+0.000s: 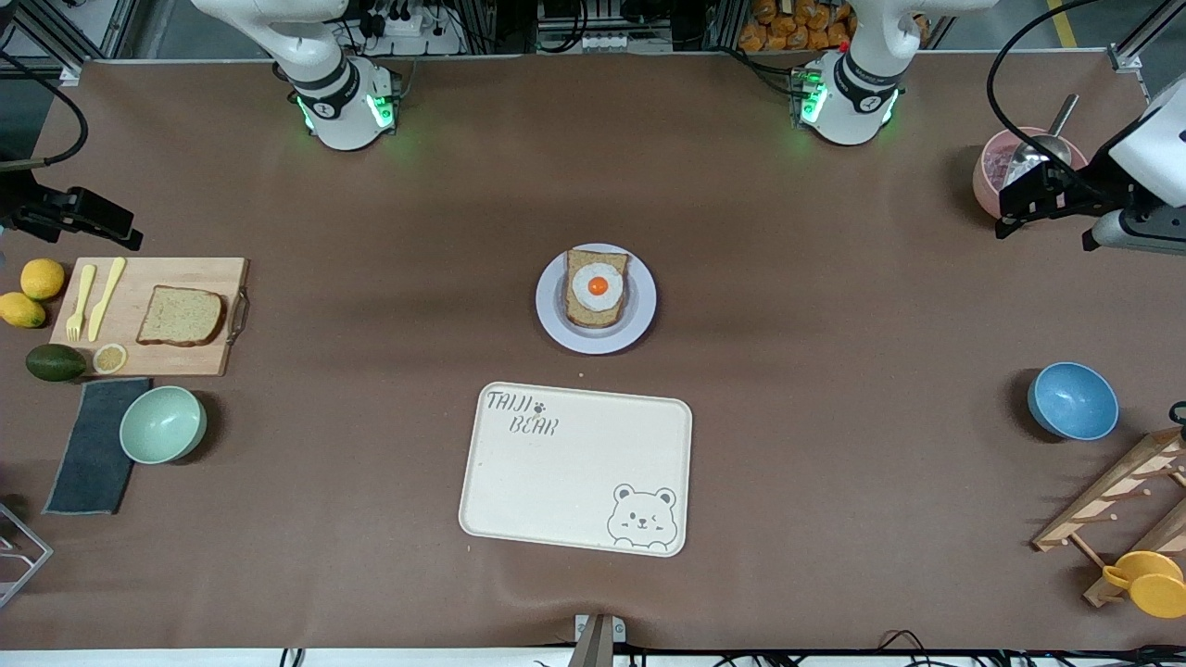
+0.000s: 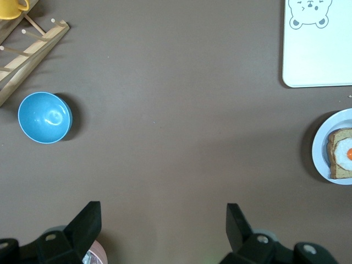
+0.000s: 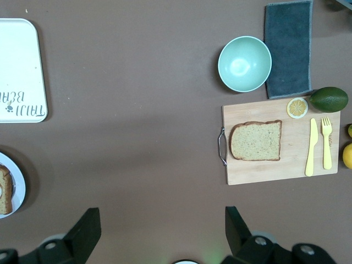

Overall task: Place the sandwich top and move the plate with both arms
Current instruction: 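Move the left gripper toward the plate while the right gripper reaches the bread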

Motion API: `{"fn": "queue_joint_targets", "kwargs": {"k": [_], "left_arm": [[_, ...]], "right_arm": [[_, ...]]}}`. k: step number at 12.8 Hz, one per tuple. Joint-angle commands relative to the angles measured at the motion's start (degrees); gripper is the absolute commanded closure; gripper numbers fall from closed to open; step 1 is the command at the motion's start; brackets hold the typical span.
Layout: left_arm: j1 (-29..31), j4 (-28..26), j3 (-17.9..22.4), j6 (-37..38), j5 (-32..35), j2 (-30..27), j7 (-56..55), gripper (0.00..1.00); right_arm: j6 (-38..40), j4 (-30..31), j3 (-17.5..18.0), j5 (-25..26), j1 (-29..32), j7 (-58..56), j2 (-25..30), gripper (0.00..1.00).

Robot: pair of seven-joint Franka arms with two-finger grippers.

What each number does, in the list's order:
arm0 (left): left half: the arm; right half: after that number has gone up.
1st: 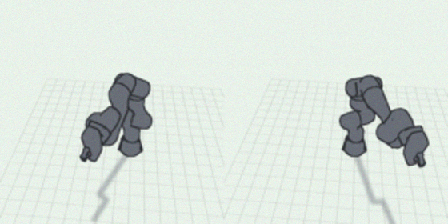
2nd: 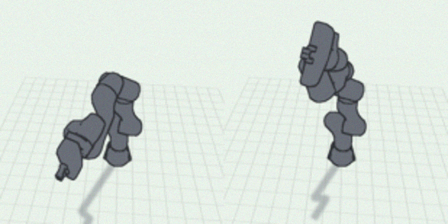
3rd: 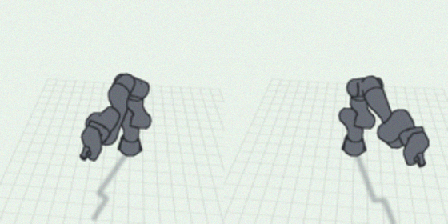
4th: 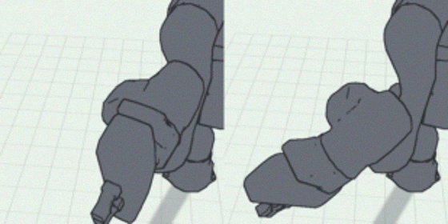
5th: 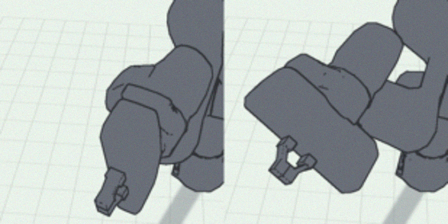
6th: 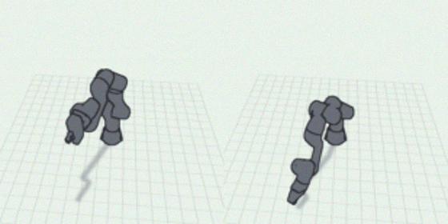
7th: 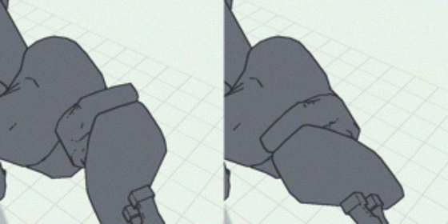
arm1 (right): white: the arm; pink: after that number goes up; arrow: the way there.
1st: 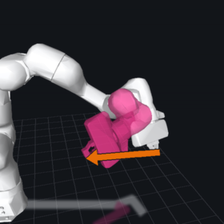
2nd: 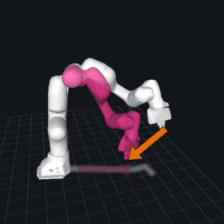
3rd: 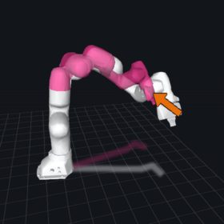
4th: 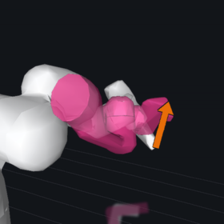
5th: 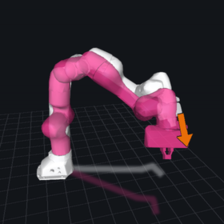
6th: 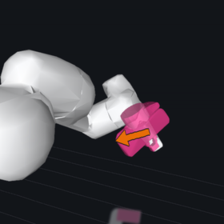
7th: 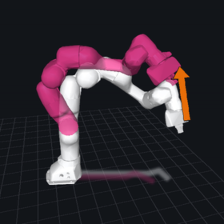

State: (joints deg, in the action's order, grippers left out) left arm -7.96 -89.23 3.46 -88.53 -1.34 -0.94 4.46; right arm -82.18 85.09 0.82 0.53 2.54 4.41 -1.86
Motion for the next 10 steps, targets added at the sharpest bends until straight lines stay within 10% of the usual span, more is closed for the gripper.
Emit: {"fn": "queue_joint_targets", "kwargs": {"k": [1, 10], "left_arm": [[0.14, -0.32, -0.3, -0.15, -0.51, -0.9, 0.9, 0.0], [-0.13, -1.11, -1.18, -0.15, -5.68, 4.1, -0.06, 0.0]], "right_arm": [[-0.18, 0.42, -0.64, 0.7, -0.79, -0.45, 0.63, 0.0], [0.44, 0.95, -2.21, -1.65, -0.35, -1.16, 0.19, 0.0]]}}
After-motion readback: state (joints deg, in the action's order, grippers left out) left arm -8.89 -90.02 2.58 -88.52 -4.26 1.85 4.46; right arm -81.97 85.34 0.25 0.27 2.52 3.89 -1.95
